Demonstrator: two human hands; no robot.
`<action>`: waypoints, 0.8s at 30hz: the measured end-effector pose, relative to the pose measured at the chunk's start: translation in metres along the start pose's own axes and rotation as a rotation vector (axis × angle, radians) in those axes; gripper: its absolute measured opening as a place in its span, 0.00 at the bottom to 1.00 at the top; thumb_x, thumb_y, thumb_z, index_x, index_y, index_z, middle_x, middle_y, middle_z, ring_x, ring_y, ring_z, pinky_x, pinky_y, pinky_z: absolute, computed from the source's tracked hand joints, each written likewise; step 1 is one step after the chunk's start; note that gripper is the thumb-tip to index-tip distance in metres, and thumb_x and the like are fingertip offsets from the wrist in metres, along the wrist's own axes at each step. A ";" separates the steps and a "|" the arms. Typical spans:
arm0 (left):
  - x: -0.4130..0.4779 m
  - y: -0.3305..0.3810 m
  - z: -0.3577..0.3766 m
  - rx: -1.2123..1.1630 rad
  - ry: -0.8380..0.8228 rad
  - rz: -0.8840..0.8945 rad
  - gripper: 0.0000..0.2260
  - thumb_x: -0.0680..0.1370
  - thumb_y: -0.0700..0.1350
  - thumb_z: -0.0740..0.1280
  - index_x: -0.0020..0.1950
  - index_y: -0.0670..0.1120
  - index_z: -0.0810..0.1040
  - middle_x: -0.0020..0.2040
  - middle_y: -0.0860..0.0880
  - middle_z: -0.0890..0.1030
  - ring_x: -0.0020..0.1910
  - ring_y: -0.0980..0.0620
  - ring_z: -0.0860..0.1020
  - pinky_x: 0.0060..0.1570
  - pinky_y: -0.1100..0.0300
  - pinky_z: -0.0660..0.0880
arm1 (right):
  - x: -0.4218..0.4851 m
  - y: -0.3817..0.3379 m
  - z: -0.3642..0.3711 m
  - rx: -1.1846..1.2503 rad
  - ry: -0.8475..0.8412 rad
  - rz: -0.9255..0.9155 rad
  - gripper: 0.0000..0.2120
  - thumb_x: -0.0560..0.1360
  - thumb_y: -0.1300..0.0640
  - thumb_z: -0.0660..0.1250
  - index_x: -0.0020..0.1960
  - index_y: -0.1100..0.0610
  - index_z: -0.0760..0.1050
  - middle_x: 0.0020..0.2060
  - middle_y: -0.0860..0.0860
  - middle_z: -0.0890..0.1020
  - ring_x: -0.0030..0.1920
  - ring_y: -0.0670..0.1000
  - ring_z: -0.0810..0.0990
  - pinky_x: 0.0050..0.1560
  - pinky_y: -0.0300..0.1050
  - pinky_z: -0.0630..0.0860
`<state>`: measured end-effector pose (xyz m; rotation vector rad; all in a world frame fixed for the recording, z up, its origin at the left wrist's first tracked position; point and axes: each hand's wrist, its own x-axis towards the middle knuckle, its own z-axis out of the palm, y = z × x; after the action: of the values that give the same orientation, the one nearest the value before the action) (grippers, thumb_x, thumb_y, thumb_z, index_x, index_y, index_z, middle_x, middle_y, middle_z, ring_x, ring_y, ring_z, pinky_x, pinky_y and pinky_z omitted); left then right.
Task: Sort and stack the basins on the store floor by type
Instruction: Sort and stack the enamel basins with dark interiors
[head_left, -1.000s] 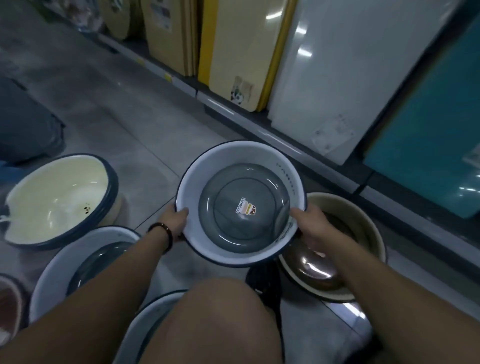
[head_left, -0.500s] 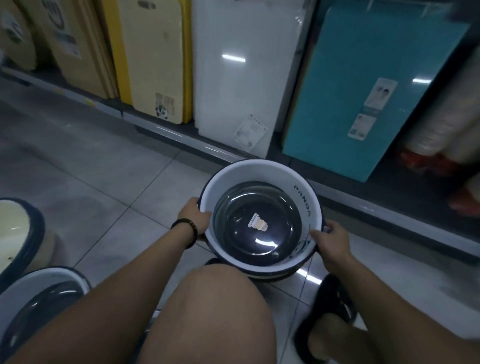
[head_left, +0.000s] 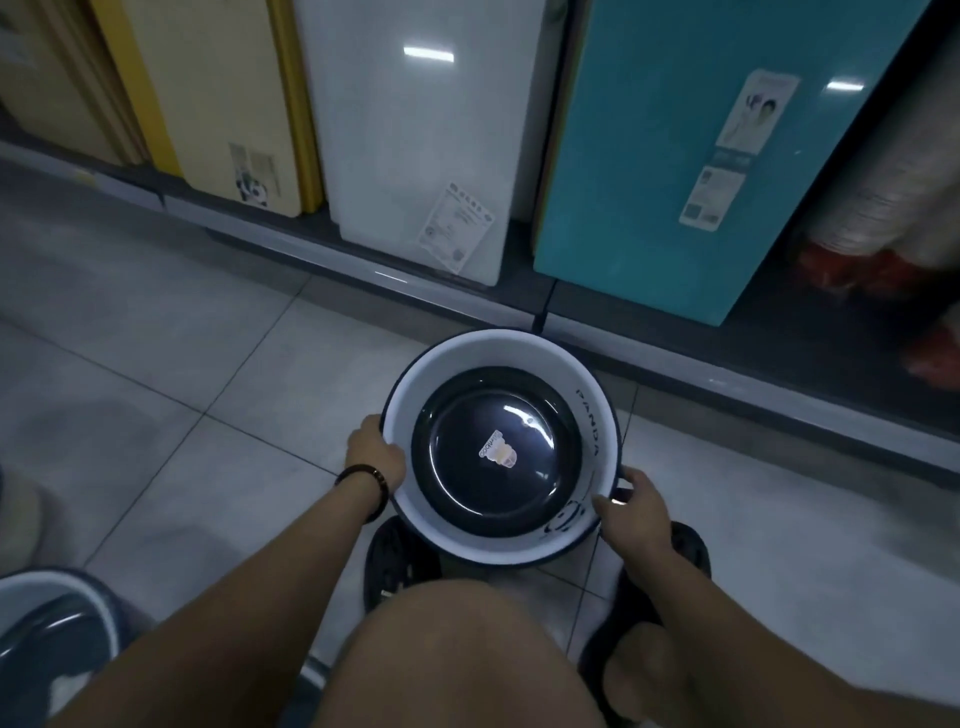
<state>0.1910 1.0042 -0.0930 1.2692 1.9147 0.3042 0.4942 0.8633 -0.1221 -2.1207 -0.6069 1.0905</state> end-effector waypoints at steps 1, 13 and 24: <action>0.001 -0.001 0.003 -0.029 -0.018 0.004 0.18 0.80 0.36 0.59 0.70 0.44 0.72 0.59 0.42 0.79 0.53 0.42 0.79 0.55 0.51 0.79 | 0.002 0.003 0.002 -0.009 -0.002 0.009 0.22 0.78 0.64 0.74 0.70 0.54 0.75 0.54 0.55 0.84 0.48 0.57 0.85 0.48 0.56 0.85; 0.017 -0.019 0.017 0.089 -0.126 -0.056 0.19 0.81 0.35 0.59 0.70 0.46 0.71 0.55 0.46 0.78 0.50 0.45 0.76 0.54 0.56 0.74 | 0.013 0.003 0.011 -0.128 0.029 -0.022 0.23 0.81 0.63 0.70 0.75 0.54 0.75 0.53 0.55 0.86 0.45 0.51 0.84 0.45 0.42 0.80; -0.011 -0.068 -0.054 0.228 -0.271 -0.061 0.25 0.82 0.49 0.67 0.79 0.52 0.67 0.69 0.44 0.77 0.60 0.46 0.78 0.59 0.55 0.77 | -0.019 -0.064 0.041 -0.624 0.057 -0.100 0.28 0.78 0.50 0.69 0.74 0.59 0.68 0.66 0.64 0.75 0.64 0.66 0.76 0.63 0.60 0.78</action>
<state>0.1085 0.9747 -0.0920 1.3202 1.7848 -0.1172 0.4438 0.9080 -0.0827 -2.5930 -1.1258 0.8481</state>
